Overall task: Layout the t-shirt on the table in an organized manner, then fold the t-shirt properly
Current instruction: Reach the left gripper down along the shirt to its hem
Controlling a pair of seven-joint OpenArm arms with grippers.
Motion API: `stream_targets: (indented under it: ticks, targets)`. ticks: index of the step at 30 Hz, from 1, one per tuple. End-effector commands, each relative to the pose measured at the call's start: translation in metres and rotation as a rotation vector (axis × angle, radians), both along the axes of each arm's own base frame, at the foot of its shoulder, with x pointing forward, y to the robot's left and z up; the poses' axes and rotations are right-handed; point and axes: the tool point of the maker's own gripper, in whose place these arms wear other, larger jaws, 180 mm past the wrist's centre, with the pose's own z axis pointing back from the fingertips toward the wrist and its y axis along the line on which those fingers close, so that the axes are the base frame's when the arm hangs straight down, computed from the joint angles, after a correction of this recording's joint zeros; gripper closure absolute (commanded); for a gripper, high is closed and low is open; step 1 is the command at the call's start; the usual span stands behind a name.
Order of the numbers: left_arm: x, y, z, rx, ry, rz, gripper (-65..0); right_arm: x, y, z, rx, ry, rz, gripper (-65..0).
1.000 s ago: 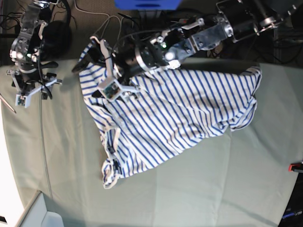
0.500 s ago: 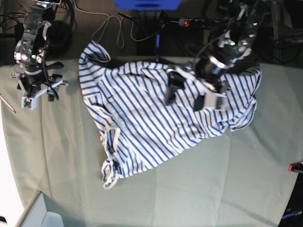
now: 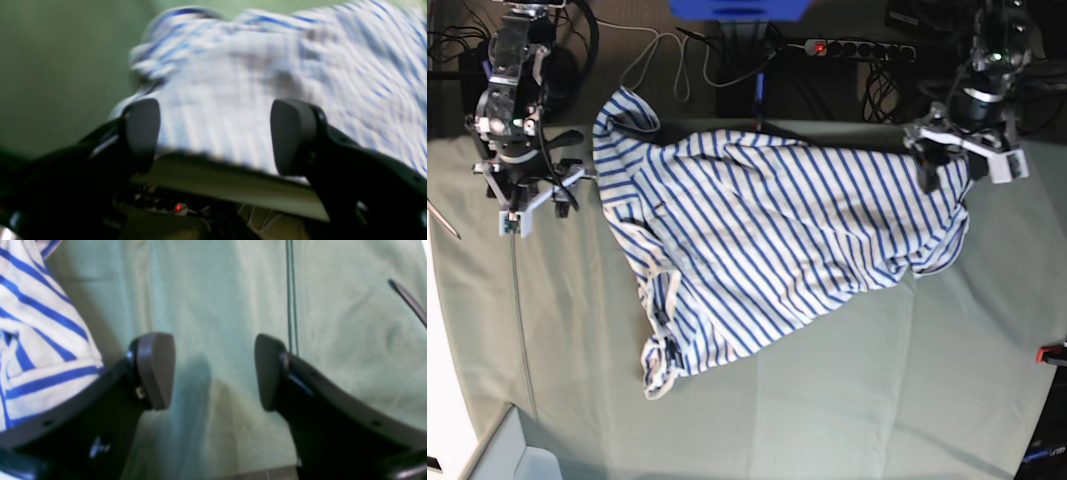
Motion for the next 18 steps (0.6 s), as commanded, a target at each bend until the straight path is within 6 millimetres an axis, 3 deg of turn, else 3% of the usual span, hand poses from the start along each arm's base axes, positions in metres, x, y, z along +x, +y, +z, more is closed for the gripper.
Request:
stream_targets:
  ticks: [1, 5, 10, 14, 18]
  targets:
    - [0.005, 0.013, 0.008, 0.021, -0.038, 0.037, -50.0, 0.009, 0.001, 0.01, -0.009, -0.041, 0.021, -38.8]
    - [0.04, 0.042, 0.03, 0.018, -0.148, 0.152, -50.0, 0.009, 0.003, 0.009, -0.006, -0.039, 0.026, -38.8]
    - [0.096, 0.052, 0.049, -0.006, -0.248, 0.186, -49.8, 0.01, 0.01, 0.008, -0.001, -0.038, 0.045, -38.8]
    - [0.12, 0.058, 0.033, -0.043, -0.227, 0.218, -49.7, 0.01, 0.009, 0.009, -0.002, -0.038, 0.046, -38.8]
    - [0.129, 0.049, -0.009, -0.06, -0.117, 0.185, -49.6, 0.01, 0.008, 0.009, -0.006, -0.038, 0.045, -38.8]
